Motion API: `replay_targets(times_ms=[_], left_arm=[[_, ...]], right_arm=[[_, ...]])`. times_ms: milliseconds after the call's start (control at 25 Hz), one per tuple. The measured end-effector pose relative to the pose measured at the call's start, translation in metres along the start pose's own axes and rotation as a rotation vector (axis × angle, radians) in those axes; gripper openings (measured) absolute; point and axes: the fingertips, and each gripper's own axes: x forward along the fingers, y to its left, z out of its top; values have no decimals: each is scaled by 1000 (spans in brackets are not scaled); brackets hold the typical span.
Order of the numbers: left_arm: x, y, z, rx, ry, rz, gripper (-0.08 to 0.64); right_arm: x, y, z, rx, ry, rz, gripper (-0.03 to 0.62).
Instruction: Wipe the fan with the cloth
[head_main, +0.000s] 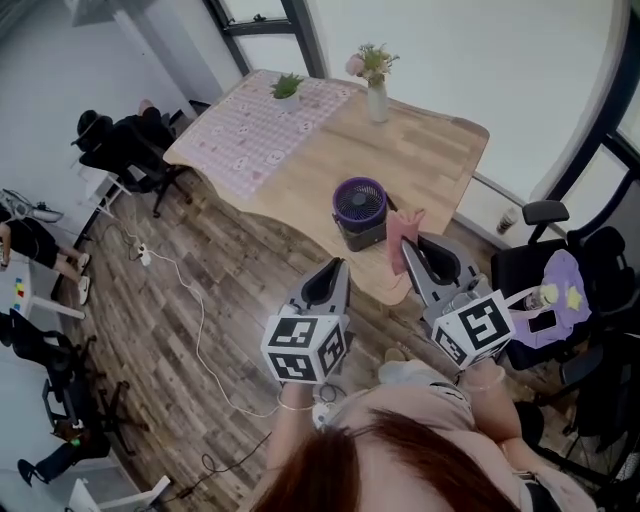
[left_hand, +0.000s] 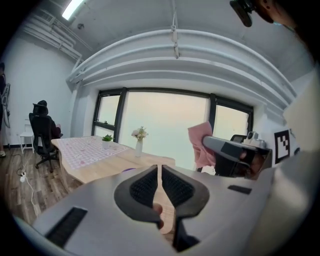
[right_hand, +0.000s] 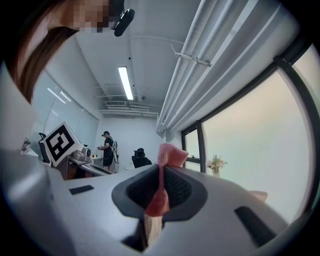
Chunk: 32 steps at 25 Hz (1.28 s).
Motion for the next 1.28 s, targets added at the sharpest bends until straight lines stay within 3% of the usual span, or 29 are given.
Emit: replay_targets(times_ms=[480,640,960,1280], left_arm=[[56,42,-21,-86,116,95,21],[74,61,-28,-99,159,93,89],[123,104,-50,-161,265,63,89],[172,138,-91,-260,435,15,89]], right_arm=[[61,-43,-38,-26,86,103,20],[86,-50,-48,-57,121,115,20],[139,-69,-78,-124,204,112,20],[187,-83,-113,-185,299,134,21]])
